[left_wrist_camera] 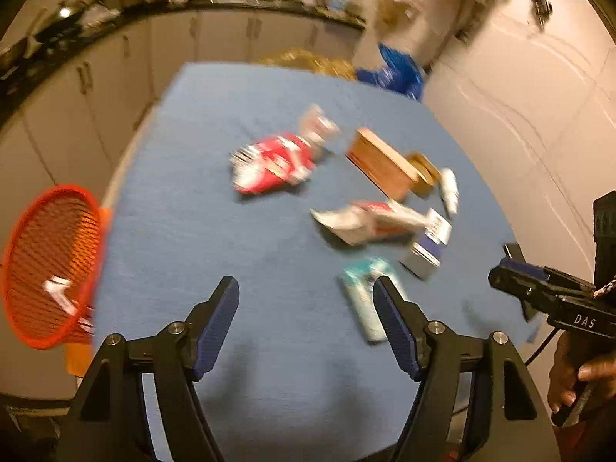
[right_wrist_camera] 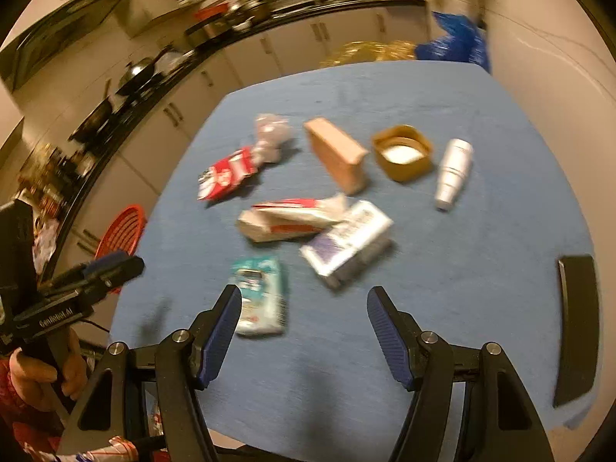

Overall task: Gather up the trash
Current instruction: 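Grasp the teal cartoon tissue pack with the left tool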

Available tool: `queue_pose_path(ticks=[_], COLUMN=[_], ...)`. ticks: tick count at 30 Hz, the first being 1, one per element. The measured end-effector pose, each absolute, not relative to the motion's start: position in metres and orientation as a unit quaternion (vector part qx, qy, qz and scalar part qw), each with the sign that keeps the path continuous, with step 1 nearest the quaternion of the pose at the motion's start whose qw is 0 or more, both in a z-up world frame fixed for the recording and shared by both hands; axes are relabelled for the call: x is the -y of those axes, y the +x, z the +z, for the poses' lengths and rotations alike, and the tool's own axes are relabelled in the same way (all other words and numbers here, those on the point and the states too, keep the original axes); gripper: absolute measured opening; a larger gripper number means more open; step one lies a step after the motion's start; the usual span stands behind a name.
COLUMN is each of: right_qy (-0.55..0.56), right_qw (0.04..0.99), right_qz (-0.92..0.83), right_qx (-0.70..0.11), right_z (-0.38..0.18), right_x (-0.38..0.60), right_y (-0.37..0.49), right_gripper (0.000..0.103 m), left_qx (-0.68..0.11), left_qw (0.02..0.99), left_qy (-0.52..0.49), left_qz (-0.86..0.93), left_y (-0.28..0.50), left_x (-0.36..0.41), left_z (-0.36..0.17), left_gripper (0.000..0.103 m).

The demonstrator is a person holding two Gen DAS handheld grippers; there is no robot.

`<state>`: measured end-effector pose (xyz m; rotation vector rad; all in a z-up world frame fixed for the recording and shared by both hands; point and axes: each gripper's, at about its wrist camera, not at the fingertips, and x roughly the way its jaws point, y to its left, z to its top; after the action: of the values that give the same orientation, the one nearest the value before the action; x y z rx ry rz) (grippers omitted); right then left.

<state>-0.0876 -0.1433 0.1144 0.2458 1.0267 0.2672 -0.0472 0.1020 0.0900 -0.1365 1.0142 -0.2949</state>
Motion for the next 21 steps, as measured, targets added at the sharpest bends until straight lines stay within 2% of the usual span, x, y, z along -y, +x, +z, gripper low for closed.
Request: queue_pose_path(ticks=[11, 17, 21], right_qy=[0.129, 0.111, 0.106], right_qw=[0.863, 0.864, 0.861], right_qz=[0.105, 0.109, 0.114], right_qx=[-0.478, -0.479, -0.484], right_z=[0.122, 0.126, 0.125], right_x=[0.202, 0.215, 0.220], right_y=[-0.101, -0.101, -0.095], right_gripper=[0.072, 0.072, 0.072], left_qx=[-0.578, -0.595, -0.579], left_qw=[0.801, 0.795, 0.811], left_qy=[-0.076, -0.037, 0.007], left_qz=[-0.132, -0.112, -0.088], left_y=[-0.027, -0.019, -0.014], left_x=[-0.042, -0.019, -0.004], left_z=[0.038, 0.017, 0.013], left_gripper=[0.074, 0.076, 0.078])
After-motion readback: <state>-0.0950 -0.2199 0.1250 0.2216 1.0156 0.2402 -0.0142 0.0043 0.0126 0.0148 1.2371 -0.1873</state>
